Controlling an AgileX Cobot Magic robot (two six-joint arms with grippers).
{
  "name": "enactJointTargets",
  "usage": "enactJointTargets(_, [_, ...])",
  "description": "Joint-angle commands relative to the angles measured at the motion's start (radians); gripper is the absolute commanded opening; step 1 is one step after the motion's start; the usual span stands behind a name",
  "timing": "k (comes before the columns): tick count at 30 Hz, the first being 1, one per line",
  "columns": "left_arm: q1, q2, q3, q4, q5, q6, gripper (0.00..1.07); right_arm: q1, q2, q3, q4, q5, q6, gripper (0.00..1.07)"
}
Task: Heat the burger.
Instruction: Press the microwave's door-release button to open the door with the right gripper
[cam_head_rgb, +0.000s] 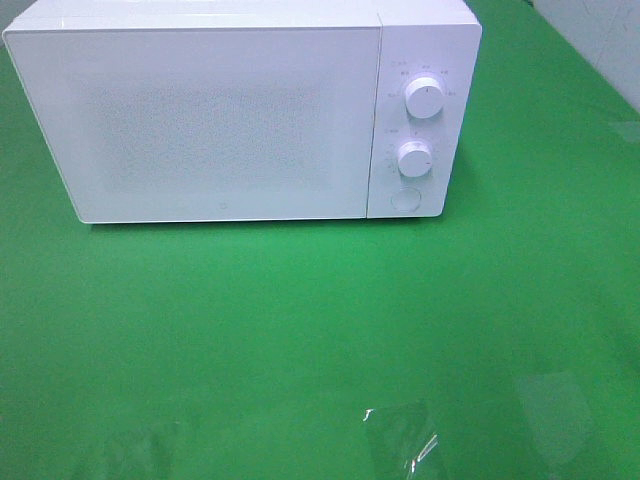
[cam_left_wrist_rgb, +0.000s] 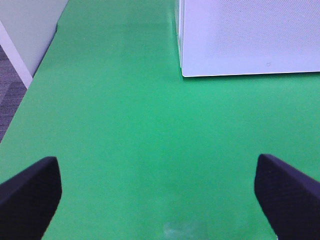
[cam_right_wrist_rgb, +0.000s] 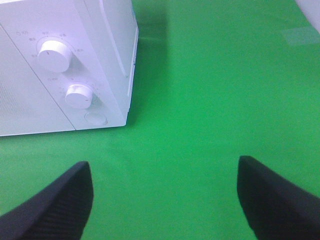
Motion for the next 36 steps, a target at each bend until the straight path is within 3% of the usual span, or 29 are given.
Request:
enactJointTargets(1, [0.004, -0.017, 0.003, 0.001, 0.003, 0.0, 0.98, -0.003, 0.081, -0.005, 0.002, -0.131, -0.001, 0.76])
enactJointTargets(15, [0.004, -0.017, 0.003, 0.001, 0.003, 0.0, 0.98, 0.0, 0.349, -0.005, 0.002, -0.485, -0.018, 0.76])
enactJointTargets(22, [0.004, -0.017, 0.003, 0.001, 0.003, 0.0, 0.98, 0.001, 0.405, -0.005, 0.003, -0.547, -0.026, 0.76])
enactJointTargets(29, [0.004, -0.017, 0.003, 0.001, 0.003, 0.0, 0.98, 0.107, 0.469, -0.005, 0.007, -0.631, -0.06, 0.76])
enactJointTargets(36, [0.004, -0.017, 0.003, 0.001, 0.003, 0.0, 0.98, 0.188, 0.539, -0.005, 0.122, -0.675, -0.125, 0.76])
